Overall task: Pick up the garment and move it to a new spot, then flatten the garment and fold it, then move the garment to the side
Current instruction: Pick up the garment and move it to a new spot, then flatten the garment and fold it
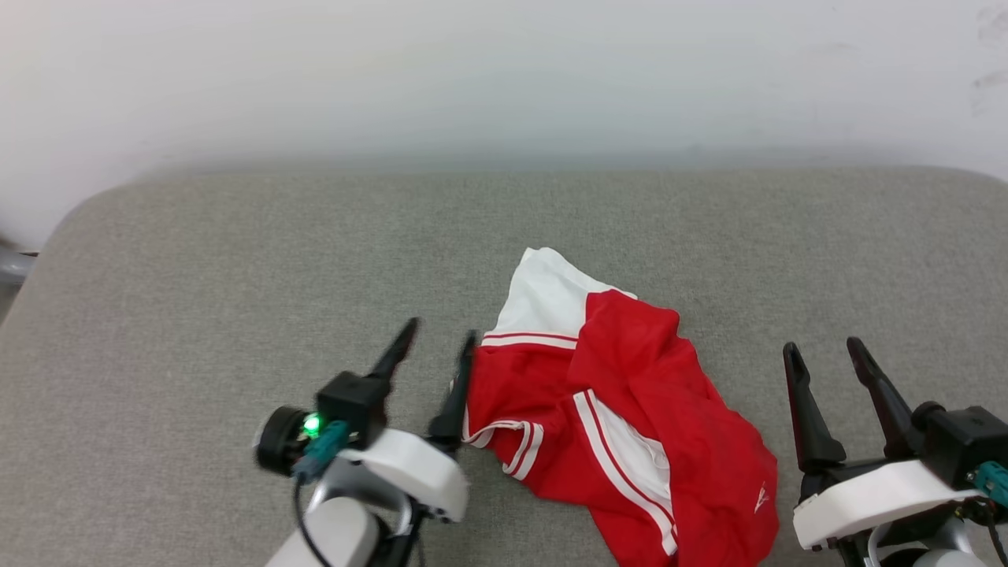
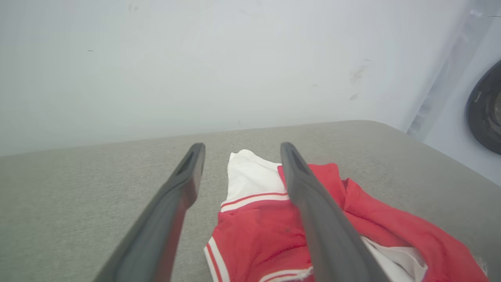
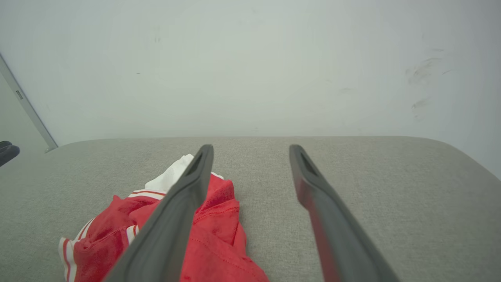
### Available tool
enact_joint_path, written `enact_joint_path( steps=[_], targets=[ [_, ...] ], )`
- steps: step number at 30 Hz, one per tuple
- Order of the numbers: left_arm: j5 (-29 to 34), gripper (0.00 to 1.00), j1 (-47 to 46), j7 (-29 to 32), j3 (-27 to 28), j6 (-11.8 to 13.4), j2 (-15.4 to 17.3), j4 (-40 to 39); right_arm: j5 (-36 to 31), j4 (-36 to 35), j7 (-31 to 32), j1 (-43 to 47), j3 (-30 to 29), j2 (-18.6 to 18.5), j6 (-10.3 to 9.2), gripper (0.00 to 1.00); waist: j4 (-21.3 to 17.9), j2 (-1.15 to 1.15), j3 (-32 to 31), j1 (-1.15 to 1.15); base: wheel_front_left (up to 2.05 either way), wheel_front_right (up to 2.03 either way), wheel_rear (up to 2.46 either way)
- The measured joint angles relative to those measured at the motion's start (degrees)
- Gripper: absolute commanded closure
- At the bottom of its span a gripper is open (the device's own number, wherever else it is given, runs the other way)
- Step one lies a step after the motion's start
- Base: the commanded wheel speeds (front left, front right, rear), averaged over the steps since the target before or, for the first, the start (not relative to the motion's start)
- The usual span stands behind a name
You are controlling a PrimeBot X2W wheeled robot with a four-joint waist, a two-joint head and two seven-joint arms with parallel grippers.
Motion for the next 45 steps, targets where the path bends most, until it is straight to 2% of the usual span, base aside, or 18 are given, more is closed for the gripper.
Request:
enact_joint_path(
  steps=[9,15,20,27,40,43,44,45],
  targets=[
    [-1.47,0.00,6.15,-0.54,7.50,4.56,6.13,-1.45,0.03,0.02,1.22,2.40,-0.19,0.00,0.00,0.00,1.06,0.00,-2.83,0.00,0.00,0.00,0.00],
    [-2.70,0.00,9.62,-0.63,10.50,6.00,9.13,-4.55,0.03,-0.54,1.89,3.91,-0.67,0.00,0.00,0.00,1.06,0.00,-3.55,0.00,0.00,0.00,0.00],
    [-3.14,0.00,11.94,-0.34,11.22,6.57,10.35,-6.72,0.03,-1.03,2.30,4.26,-0.82,0.00,0.00,0.00,1.25,0.00,-3.76,0.00,0.00,0.00,0.00],
    [-3.13,0.00,12.84,0.41,10.91,7.47,10.54,-8.82,0.04,-1.36,2.68,4.63,-0.91,0.00,0.00,0.00,1.67,0.00,-3.48,0.00,0.00,0.00,0.00],
    [-3.20,0.00,12.73,0.59,10.28,7.49,10.58,-9.24,1.04,-0.64,3.64,4.48,-0.98,0.00,0.00,0.00,1.51,0.00,-2.90,0.00,0.00,0.00,0.00],
    [-3.11,0.00,12.39,0.67,9.88,7.49,10.66,-9.33,2.10,0.73,7.26,4.02,0.25,-0.01,0.00,0.00,1.66,0.00,-2.52,0.00,0.00,0.00,0.00],
    [-2.56,0.00,11.10,0.82,9.28,7.40,10.62,-9.71,2.10,2.26,13.30,2.51,2.72,-0.01,0.00,0.00,1.97,0.00,-1.65,0.00,0.00,0.00,0.00],
    [-2.36,0.00,10.55,0.83,9.00,7.15,10.59,-9.81,2.15,2.77,15.45,1.79,3.77,-0.16,0.00,0.00,2.15,0.00,-1.32,0.00,0.00,0.00,0.00]
  ],
)
